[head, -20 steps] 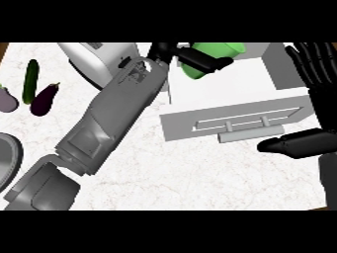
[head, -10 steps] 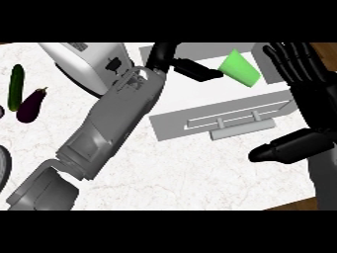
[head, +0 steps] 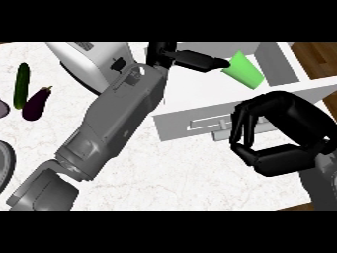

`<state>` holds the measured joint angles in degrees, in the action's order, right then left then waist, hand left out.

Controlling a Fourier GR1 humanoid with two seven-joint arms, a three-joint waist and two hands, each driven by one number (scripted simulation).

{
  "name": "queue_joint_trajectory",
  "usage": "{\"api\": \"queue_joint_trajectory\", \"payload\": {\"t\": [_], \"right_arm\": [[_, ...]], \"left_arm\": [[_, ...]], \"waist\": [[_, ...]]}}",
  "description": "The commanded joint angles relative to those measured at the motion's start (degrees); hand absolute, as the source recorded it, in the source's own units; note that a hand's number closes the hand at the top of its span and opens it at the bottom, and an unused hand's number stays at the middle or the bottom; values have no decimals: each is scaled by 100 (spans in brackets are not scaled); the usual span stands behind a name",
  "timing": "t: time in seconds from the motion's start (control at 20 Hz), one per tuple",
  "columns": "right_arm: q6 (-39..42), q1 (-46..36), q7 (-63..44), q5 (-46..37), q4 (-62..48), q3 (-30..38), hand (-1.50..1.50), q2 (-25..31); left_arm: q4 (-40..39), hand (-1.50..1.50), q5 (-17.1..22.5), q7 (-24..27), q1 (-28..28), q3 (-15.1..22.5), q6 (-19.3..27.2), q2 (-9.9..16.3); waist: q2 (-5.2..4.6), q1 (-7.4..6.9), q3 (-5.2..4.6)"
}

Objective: Pick up the cup, place it into the drawer and close the drawer

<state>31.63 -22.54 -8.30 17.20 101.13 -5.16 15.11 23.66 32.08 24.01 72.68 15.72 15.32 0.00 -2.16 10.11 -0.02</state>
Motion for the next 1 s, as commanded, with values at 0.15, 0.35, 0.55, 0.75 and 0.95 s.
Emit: {"api": "queue_joint_trajectory", "payload": {"t": [0.15, 0.35, 0.55, 0.75, 0.95], "right_arm": [[728, 456, -207, -942, 45, -495, -150, 855], [201, 402, 75, -2409, 83, -681, -150, 919], [-510, 622, 451, -3439, -715, -1127, -150, 540], [-808, 379, 861, -4058, -1912, -1474, -150, 355], [-1077, 83, 1528, -4661, -3279, -1760, -150, 324]], "left_arm": [[-135, -150, 412, 296, 271, -133, 484, 0], [-29, -150, 561, 567, -284, 26, 223, 0], [-120, -150, 581, 665, -130, -300, -71, 14], [307, -150, 696, 929, -744, -149, -43, 1], [500, -150, 636, 816, -934, -285, -122, 60]], "waist": [[81, -304, 10], [137, -643, 9], [131, -927, 8], [178, -1071, 6], [187, -1274, 9]]}}
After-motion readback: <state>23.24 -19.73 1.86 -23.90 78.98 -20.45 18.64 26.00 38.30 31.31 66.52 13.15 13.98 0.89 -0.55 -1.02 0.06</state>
